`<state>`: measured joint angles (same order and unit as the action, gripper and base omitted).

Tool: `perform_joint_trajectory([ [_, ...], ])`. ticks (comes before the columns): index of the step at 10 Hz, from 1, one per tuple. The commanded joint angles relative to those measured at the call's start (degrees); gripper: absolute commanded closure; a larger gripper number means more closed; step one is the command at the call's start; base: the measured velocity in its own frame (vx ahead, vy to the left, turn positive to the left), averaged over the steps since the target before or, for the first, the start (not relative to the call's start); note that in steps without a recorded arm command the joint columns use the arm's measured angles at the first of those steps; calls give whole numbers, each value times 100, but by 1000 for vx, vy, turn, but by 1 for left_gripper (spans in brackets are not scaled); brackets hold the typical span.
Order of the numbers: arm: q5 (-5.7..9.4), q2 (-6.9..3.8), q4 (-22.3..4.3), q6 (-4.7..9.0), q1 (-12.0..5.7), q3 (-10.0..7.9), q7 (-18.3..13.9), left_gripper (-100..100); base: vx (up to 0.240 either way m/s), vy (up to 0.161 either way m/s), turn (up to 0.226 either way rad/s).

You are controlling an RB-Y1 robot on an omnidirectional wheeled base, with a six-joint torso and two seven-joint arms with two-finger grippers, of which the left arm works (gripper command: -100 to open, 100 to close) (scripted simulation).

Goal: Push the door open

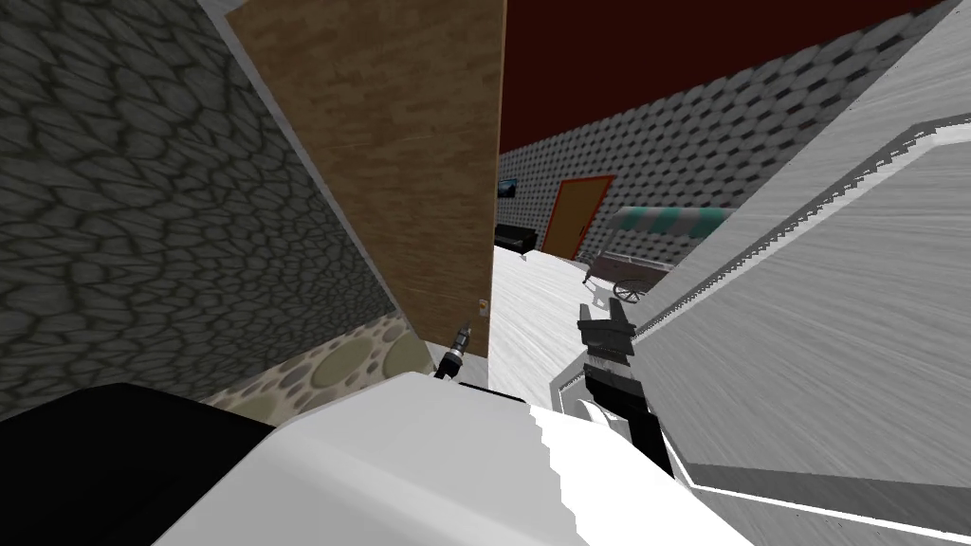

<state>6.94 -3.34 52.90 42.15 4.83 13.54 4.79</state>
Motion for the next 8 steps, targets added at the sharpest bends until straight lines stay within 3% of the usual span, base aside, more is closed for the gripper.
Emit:
perform_joint_trajectory([
  [1, 22, 138, 31, -7, 34, 20, 12, -100, -287, -62, 74],
  [3, 15, 39, 6, 19, 26, 2, 21, -100, -23, -20, -5],
  [8, 12, 37, -85, 132, 6, -37, 81, -100, 206, -21, -16],
])
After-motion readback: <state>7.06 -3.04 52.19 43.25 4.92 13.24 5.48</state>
